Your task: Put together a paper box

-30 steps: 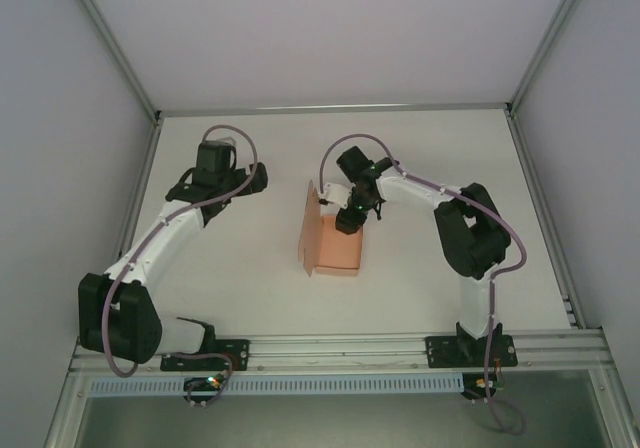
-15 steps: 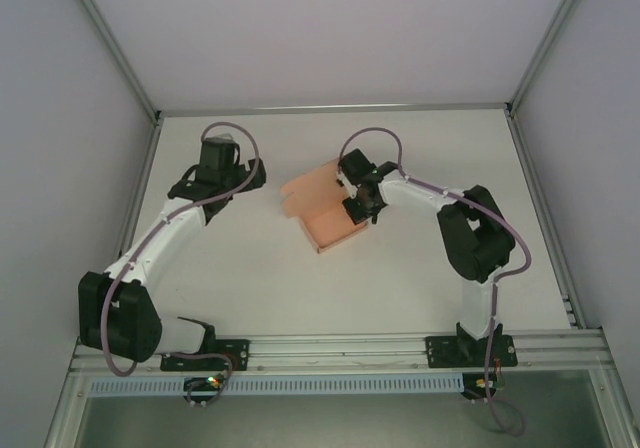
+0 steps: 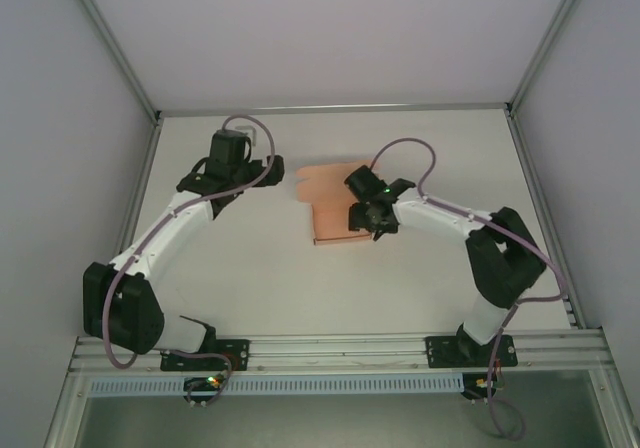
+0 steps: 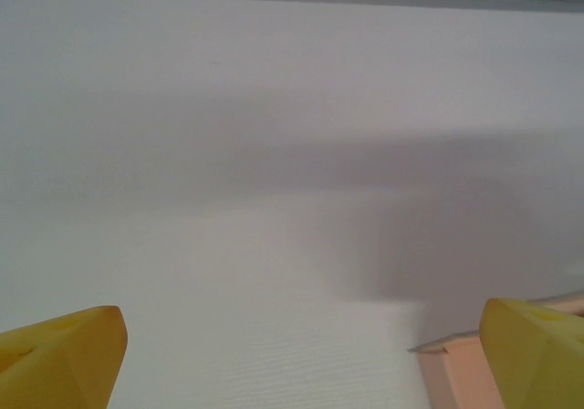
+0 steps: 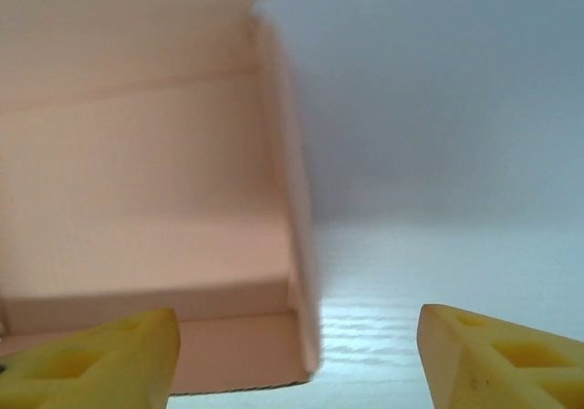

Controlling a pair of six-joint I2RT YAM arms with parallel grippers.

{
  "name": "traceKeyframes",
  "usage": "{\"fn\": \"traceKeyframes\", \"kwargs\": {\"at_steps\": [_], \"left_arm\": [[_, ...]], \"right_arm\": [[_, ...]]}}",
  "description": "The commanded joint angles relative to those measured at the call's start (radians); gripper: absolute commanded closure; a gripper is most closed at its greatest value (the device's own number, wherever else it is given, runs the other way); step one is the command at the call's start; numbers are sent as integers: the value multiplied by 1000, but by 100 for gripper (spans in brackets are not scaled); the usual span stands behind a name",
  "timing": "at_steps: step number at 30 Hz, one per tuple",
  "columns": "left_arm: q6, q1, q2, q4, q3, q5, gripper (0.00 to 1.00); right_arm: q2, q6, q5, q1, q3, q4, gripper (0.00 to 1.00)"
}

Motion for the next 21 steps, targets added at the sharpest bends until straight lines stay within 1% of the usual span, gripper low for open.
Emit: {"fn": "traceKeyframes", "kwargs": {"at_steps": [1,2,4,5,6,7,9,11,12,14,17,19,21], "left_arm": [[194,7,-16,63,-50,310,0],[244,5,-22,79,-63,401,0],[332,1,-10,79,-62,565,0],[356,-2,5,67,-49,581,0],[373,-2,25,52,-33,572,0],[405,-1,54,27,-11,575,0],[444,-1,120,-26,40,545,0],[494,0,196,-115,123,544,1],[518,-1,229,-159,157,549,2],[564,0,284,-234,225,571,8],[623,-2,342,-294,284,608,17],[645,-1,366,-319,308,601,26],[652,-2,384,-346,323,596,32]], "right_arm": [[-143,-274,-146,-119,-71,186,20],[-172,-408,-286,-164,-74,221,16],[-191,-663,-512,-228,-47,235,10],[-184,-793,-583,-247,-29,219,8],[-170,-922,-632,-261,-8,202,8],[-146,-1036,-639,-269,17,185,7],[-90,-1188,-628,-277,86,128,5],[-13,-1298,-654,-301,185,40,5],[20,-1334,-668,-313,238,-12,5],[104,-1408,-700,-339,357,-138,6],[196,-1482,-731,-362,475,-267,9],[246,-1522,-720,-364,534,-329,10],[280,-1543,-709,-364,565,-347,10]]}}
